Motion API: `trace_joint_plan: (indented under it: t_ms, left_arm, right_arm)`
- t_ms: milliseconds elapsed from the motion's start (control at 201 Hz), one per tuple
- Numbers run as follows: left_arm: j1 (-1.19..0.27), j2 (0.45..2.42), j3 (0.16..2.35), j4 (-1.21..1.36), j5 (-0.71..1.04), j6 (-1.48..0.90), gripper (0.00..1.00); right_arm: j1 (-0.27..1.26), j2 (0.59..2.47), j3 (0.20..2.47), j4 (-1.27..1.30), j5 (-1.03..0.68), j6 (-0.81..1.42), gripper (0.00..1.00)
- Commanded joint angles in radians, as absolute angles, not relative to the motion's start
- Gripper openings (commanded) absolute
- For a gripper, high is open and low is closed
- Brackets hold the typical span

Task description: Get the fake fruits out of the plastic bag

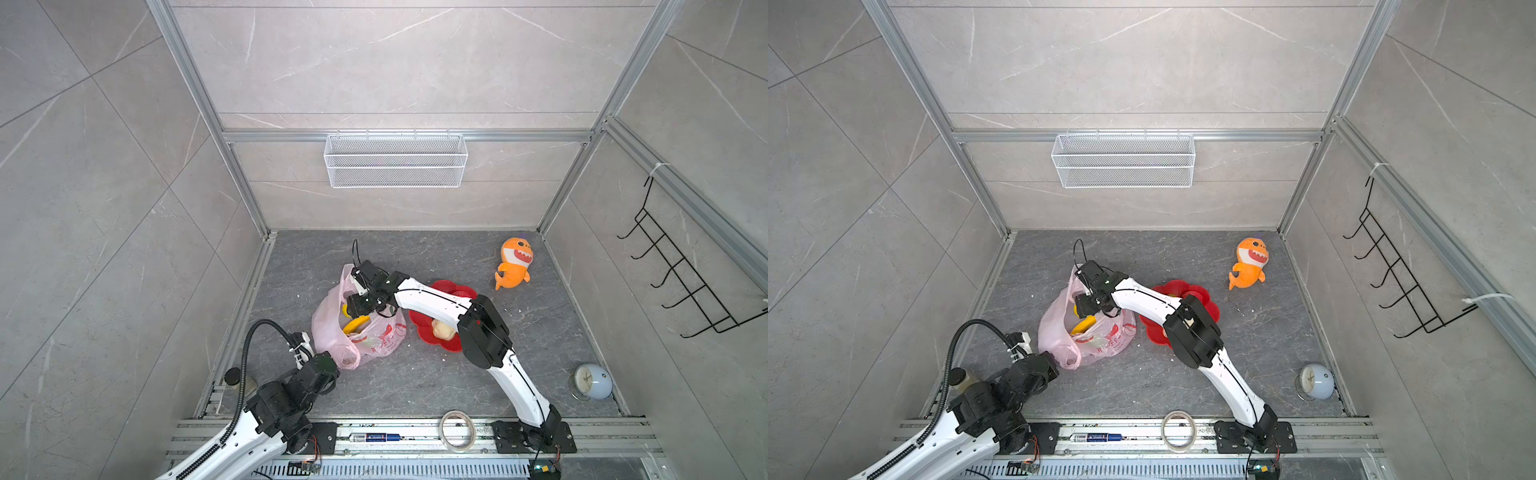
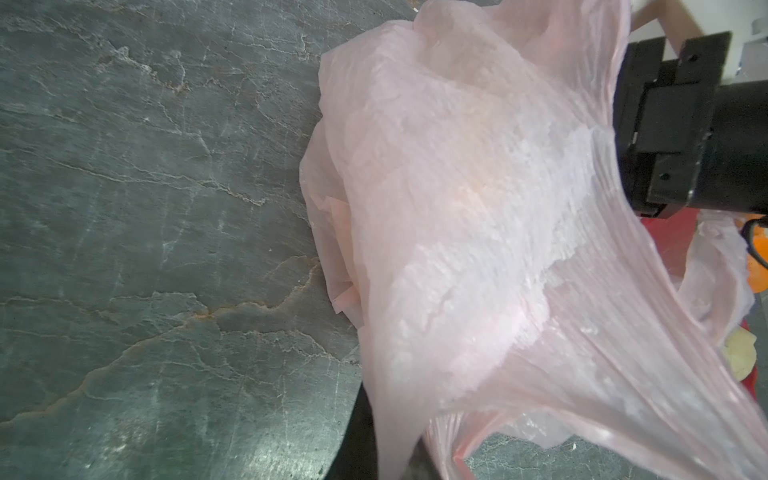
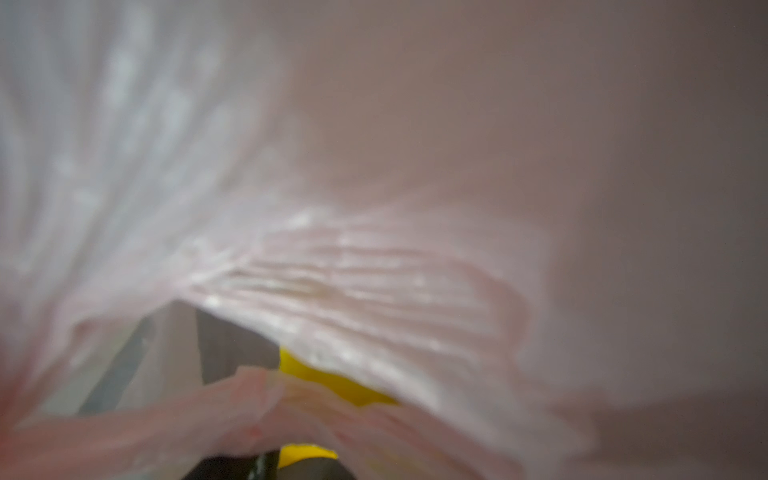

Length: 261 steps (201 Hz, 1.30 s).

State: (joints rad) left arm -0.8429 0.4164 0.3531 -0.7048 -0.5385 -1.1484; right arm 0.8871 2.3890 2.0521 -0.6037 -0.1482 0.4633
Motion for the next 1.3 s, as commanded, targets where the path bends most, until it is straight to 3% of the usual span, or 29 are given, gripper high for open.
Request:
trace_joint_plan:
  t_ms: [0, 348, 767, 1294]
  left_arm:
    - [-0.846, 0.403, 0.351, -0.734, -0.532, -1.176, 0.00]
    - [-0.846, 0.387, 0.366, -0.827, -0.568, -1.255, 0.00]
    - [-0.845, 0.463, 0.391, -0.804, -0.609, -1.279, 0.00]
    - [-0.845, 0.438, 0.385, -0.788, -0.595, -1.256, 0.00]
  right_arm:
    - [0.894, 2.411, 2.097, -0.652, -0.116, 0.465, 0.69]
    - [0.912, 2.325, 2.084, -0.689, -0.070, 0.449, 0.75]
    - [0.914, 2.164, 2.046, -0.744, -0.142, 0.401, 0.74]
    - [0.936, 2.193, 1.979, -0.597, -0.182, 0.462, 0.50]
